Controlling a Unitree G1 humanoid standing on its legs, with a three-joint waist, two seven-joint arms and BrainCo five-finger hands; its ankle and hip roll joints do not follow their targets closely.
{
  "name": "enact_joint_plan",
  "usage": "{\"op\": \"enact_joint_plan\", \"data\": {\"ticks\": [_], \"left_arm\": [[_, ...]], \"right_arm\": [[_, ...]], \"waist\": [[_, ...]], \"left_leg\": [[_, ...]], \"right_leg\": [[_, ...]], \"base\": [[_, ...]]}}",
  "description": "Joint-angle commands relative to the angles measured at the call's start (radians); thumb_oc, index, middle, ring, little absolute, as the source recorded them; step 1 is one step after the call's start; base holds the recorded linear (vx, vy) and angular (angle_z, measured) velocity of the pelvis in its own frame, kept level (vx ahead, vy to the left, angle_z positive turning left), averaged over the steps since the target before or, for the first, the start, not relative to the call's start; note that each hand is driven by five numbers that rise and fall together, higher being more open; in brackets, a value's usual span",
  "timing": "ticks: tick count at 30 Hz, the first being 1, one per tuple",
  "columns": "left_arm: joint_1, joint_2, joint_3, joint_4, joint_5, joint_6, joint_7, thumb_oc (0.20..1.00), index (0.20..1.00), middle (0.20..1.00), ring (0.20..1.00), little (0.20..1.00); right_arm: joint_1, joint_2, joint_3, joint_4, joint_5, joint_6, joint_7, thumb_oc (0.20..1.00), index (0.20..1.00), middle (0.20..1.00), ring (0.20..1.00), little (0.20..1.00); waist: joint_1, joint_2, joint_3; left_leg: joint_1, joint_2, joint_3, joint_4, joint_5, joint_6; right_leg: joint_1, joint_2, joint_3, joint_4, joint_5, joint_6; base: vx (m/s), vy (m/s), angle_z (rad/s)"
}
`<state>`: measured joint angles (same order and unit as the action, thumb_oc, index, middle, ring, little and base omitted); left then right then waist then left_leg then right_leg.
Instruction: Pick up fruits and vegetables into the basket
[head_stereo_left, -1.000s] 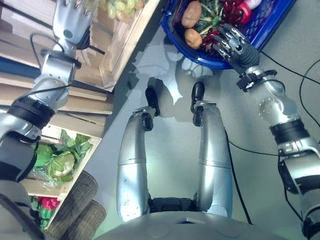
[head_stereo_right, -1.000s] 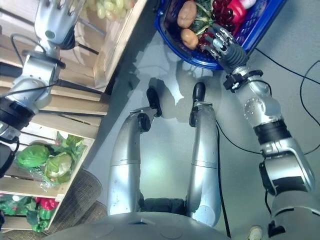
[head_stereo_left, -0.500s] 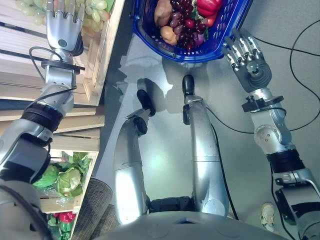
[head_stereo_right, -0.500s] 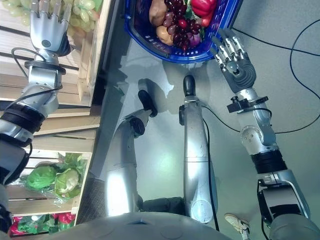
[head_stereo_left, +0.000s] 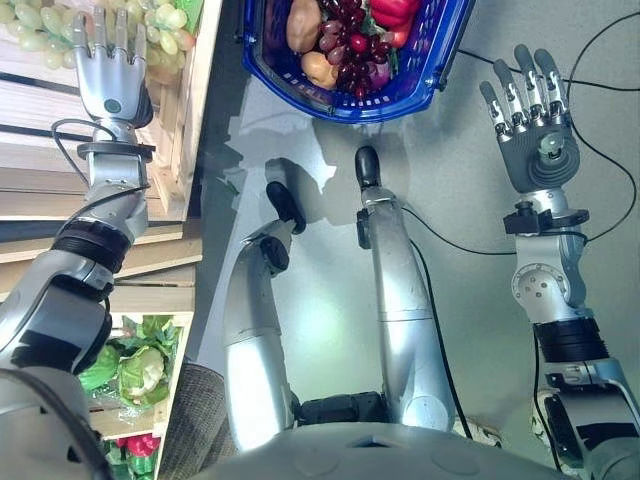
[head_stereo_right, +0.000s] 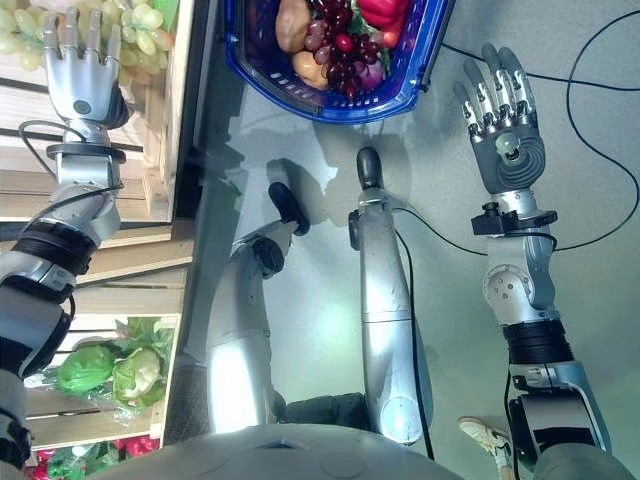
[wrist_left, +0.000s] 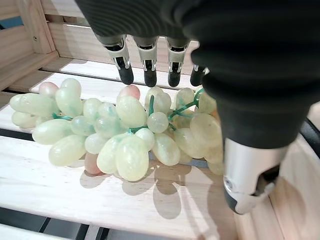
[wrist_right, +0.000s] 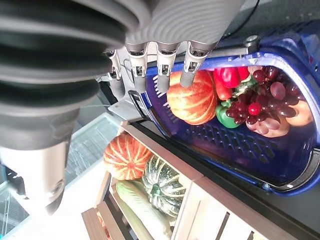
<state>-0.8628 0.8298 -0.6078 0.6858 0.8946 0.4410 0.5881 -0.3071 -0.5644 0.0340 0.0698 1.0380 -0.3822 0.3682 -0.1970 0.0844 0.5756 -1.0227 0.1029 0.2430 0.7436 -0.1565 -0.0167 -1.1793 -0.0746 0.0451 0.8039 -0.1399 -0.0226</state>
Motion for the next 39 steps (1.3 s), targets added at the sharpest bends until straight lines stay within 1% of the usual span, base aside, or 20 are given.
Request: {"op": "enact_joint_plan", "data": {"ticks": [1, 4, 8, 11, 14, 19, 22, 27, 31, 34, 39], "left_arm": [[0.047, 0.004, 0.085, 0.071, -0.057, 0.07, 0.044, 1.0, 1.0, 1.0, 1.0, 1.0], [0.036, 0.002, 0.097, 0.093, -0.09, 0.065, 0.069, 1.0, 1.0, 1.0, 1.0, 1.0], [0.012, 0.004, 0.102, 0.12, -0.1, 0.067, 0.077, 1.0, 1.0, 1.0, 1.0, 1.0], [-0.007, 0.008, 0.105, 0.145, -0.135, 0.064, 0.084, 1.0, 1.0, 1.0, 1.0, 1.0], [-0.035, 0.008, 0.101, 0.168, -0.124, 0.07, 0.059, 1.0, 1.0, 1.0, 1.0, 1.0], [-0.076, 0.006, 0.088, 0.215, -0.228, 0.052, 0.041, 1.0, 1.0, 1.0, 1.0, 1.0], [-0.108, 0.012, 0.072, 0.241, -0.213, 0.053, -0.002, 1.0, 1.0, 1.0, 1.0, 1.0], [-0.143, 0.019, 0.039, 0.286, -0.256, 0.073, -0.046, 1.0, 1.0, 1.0, 1.0, 1.0], [-0.171, 0.022, 0.014, 0.32, -0.234, 0.081, -0.08, 1.0, 1.0, 1.0, 1.0, 1.0], [-0.197, 0.033, -0.021, 0.354, -0.191, 0.069, -0.115, 1.0, 1.0, 1.0, 1.0, 1.0], [-0.212, 0.025, -0.05, 0.383, -0.16, 0.053, -0.133, 1.0, 1.0, 1.0, 1.0, 1.0]], "right_arm": [[0.069, 0.024, -0.047, -0.117, -0.01, -0.065, -0.004, 1.0, 1.0, 1.0, 1.0, 1.0], [0.075, 0.027, -0.054, -0.116, -0.005, -0.066, -0.017, 1.0, 1.0, 1.0, 1.0, 1.0], [0.078, 0.028, -0.062, -0.113, -0.002, -0.067, -0.03, 1.0, 1.0, 1.0, 1.0, 1.0], [0.08, 0.029, -0.067, -0.107, -0.003, -0.063, -0.031, 1.0, 1.0, 1.0, 1.0, 1.0], [0.073, 0.03, -0.072, -0.106, 0.011, -0.049, -0.032, 1.0, 1.0, 1.0, 1.0, 1.0], [0.065, 0.029, -0.072, -0.091, 0.018, -0.03, -0.033, 1.0, 1.0, 1.0, 1.0, 1.0], [0.061, 0.027, -0.073, -0.089, 0.023, -0.016, -0.033, 1.0, 1.0, 1.0, 1.0, 1.0], [0.054, 0.022, -0.073, -0.083, 0.048, 0.001, -0.037, 1.0, 1.0, 1.0, 1.0, 1.0], [0.045, 0.018, -0.073, -0.075, 0.067, 0.016, -0.033, 1.0, 1.0, 1.0, 1.0, 1.0], [0.042, 0.015, -0.075, -0.071, 0.094, 0.026, -0.02, 1.0, 1.0, 1.0, 1.0, 1.0], [0.043, 0.019, -0.074, -0.063, 0.12, 0.031, -0.001, 1.0, 1.0, 1.0, 1.0, 1.0]], "waist": [[-0.041, -0.013, -0.056], [-0.044, -0.019, -0.056], [-0.049, -0.027, -0.056], [-0.053, -0.031, -0.056], [-0.058, -0.035, -0.056], [-0.067, -0.036, -0.056], [-0.072, -0.04, -0.056], [-0.079, -0.046, -0.056], [-0.083, -0.049, -0.056], [-0.087, -0.053, -0.056], [-0.093, -0.052, -0.056]], "left_leg": [[0.009, -0.039, 0.013, -0.068, -0.037, 0.018], [0.002, -0.038, 0.012, -0.06, -0.039, 0.022], [-0.003, -0.039, 0.009, -0.049, -0.044, 0.027], [-0.004, -0.04, 0.008, -0.041, -0.047, 0.029], [-0.001, -0.039, 0.01, -0.037, -0.05, 0.032], [0.01, -0.041, 0.014, -0.037, -0.053, 0.034], [0.016, -0.042, 0.017, -0.041, -0.052, 0.036], [0.014, -0.042, 0.019, -0.041, -0.053, 0.038], [0.017, -0.042, 0.023, -0.046, -0.054, 0.039], [0.017, -0.039, 0.024, -0.046, -0.054, 0.04], [0.015, -0.041, 0.026, -0.047, -0.055, 0.039]], "right_leg": [[0.022, 0.032, -0.054, 0.005, -0.05, 0.06], [0.018, 0.035, -0.053, 0.01, -0.048, 0.059], [0.015, 0.041, -0.049, 0.017, -0.047, 0.057], [0.016, 0.043, -0.045, 0.018, -0.044, 0.058], [0.02, 0.047, -0.042, 0.017, -0.042, 0.057], [0.027, 0.05, -0.035, 0.016, -0.04, 0.058], [0.032, 0.054, -0.032, 0.009, -0.037, 0.058], [0.029, 0.058, -0.029, 0.008, -0.032, 0.059], [0.032, 0.061, -0.027, -0.005, -0.027, 0.059], [0.032, 0.064, -0.027, -0.003, -0.027, 0.059], [0.029, 0.065, -0.023, -0.004, -0.028, 0.058]], "base": [[0.0, 0.0, 0.0], [0.0, 0.0, 0.0], [0.0, 0.0, 0.0], [0.0, 0.0, 0.0], [0.0, 0.011, -0.01], [0.01, 0.029, -0.02], [0.0, 0.024, -0.05], [0.0, 0.017, -0.07], [0.0, 0.008, -0.02], [0.0, 0.0, 0.0], [0.0, 0.0, 0.0]]}}
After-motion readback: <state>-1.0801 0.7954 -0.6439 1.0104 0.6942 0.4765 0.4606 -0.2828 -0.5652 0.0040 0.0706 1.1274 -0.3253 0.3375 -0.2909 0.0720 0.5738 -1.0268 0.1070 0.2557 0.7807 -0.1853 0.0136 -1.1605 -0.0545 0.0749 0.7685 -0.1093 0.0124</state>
